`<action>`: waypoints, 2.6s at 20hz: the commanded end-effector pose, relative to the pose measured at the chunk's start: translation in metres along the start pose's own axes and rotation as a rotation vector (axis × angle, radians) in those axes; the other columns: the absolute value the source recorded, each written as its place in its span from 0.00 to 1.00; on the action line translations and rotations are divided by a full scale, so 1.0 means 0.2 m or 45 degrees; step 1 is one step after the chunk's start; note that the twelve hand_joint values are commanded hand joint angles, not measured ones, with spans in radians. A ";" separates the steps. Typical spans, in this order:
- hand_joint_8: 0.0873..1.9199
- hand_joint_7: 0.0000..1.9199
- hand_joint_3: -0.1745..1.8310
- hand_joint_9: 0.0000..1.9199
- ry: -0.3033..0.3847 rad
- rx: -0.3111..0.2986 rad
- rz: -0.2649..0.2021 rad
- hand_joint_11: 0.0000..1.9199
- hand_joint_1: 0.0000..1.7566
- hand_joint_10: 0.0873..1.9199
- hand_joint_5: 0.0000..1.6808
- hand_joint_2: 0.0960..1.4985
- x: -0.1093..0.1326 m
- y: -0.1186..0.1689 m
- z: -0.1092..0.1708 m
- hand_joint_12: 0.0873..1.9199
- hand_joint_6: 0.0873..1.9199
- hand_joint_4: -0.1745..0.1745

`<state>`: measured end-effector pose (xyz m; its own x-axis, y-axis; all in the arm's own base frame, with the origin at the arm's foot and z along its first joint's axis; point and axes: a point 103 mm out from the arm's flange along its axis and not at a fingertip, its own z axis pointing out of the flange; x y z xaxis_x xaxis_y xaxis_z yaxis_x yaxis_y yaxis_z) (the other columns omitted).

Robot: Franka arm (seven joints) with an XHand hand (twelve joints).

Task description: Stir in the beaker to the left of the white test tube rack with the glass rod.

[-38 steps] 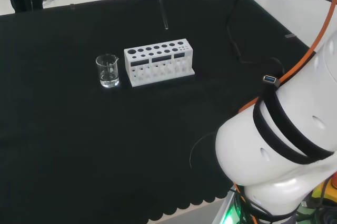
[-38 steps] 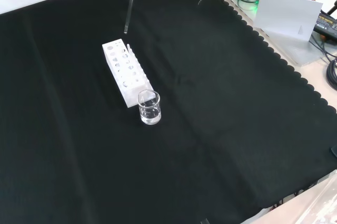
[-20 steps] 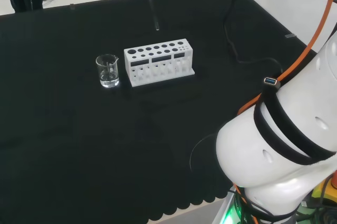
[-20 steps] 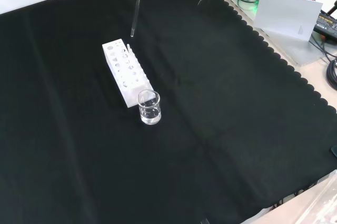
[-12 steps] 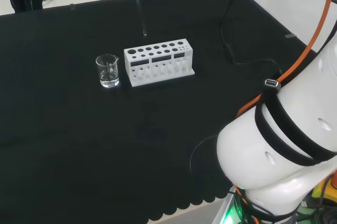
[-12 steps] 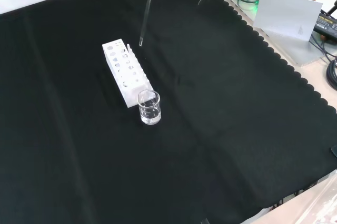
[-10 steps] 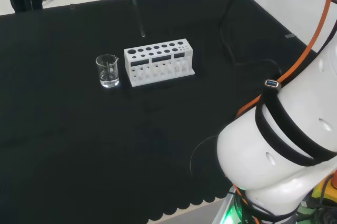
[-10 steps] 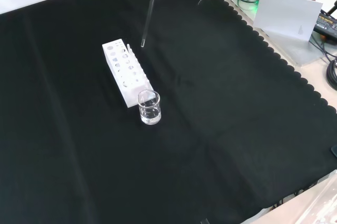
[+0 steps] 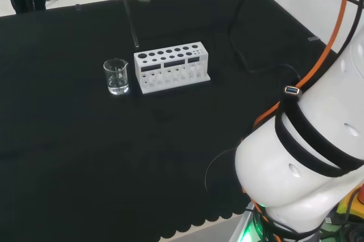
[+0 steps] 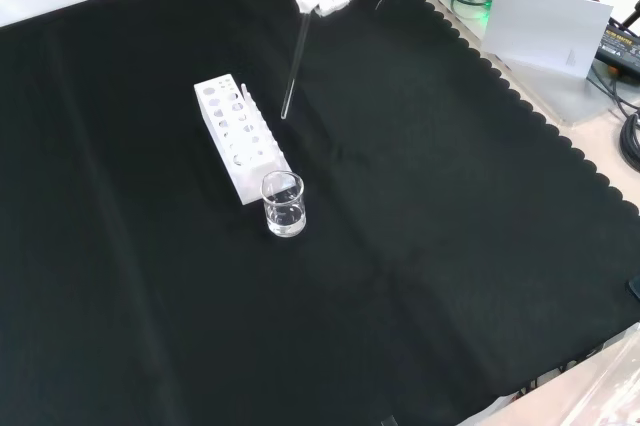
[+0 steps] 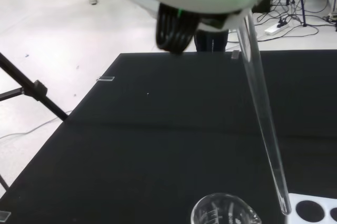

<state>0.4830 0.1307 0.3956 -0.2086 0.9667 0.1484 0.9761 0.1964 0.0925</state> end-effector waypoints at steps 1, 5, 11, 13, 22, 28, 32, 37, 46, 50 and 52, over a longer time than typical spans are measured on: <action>0.50 0.67 0.52 0.86 -0.001 0.019 -0.037 0.86 0.76 0.34 0.76 0.32 0.05 0.06 0.07 0.28 0.24 0.00; 0.50 0.67 0.52 0.86 0.016 0.027 -0.041 0.86 0.76 0.34 0.76 0.32 0.06 0.10 0.08 0.28 0.24 0.00; 0.50 0.67 0.52 0.86 0.025 0.029 -0.065 0.87 0.76 0.34 0.76 0.32 0.09 0.16 0.15 0.28 0.24 0.00; 0.50 0.67 0.52 0.86 0.026 0.034 -0.069 0.87 0.76 0.34 0.76 0.32 0.10 0.17 0.18 0.28 0.24 0.00; 0.50 0.67 0.52 0.86 0.021 0.064 -0.073 0.87 0.76 0.35 0.76 0.33 0.11 0.21 0.24 0.28 0.24 0.00; 0.50 0.67 0.52 0.86 0.028 0.071 -0.085 0.86 0.76 0.35 0.76 0.33 0.16 0.20 0.29 0.28 0.24 0.00; 0.50 0.67 0.52 0.86 0.030 0.079 -0.095 0.86 0.76 0.35 0.76 0.33 0.18 0.20 0.32 0.28 0.24 0.00; 0.50 0.67 0.52 0.86 0.017 0.089 -0.089 0.86 0.76 0.35 0.76 0.33 0.18 0.22 0.35 0.29 0.24 0.00; 0.50 0.67 0.52 0.86 0.043 0.134 -0.087 0.86 0.76 0.35 0.75 0.33 0.10 0.33 0.46 0.29 0.24 0.00; 0.50 0.67 0.51 0.86 0.037 0.124 -0.098 0.86 0.76 0.35 0.75 0.33 0.08 0.35 0.52 0.29 0.25 0.00; 0.50 0.67 0.51 0.86 0.036 0.124 -0.106 0.86 0.76 0.35 0.75 0.33 0.06 0.35 0.54 0.29 0.26 0.00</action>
<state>0.5453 0.1802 0.3058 -0.2761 0.9449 0.1757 0.9596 0.2812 -0.0045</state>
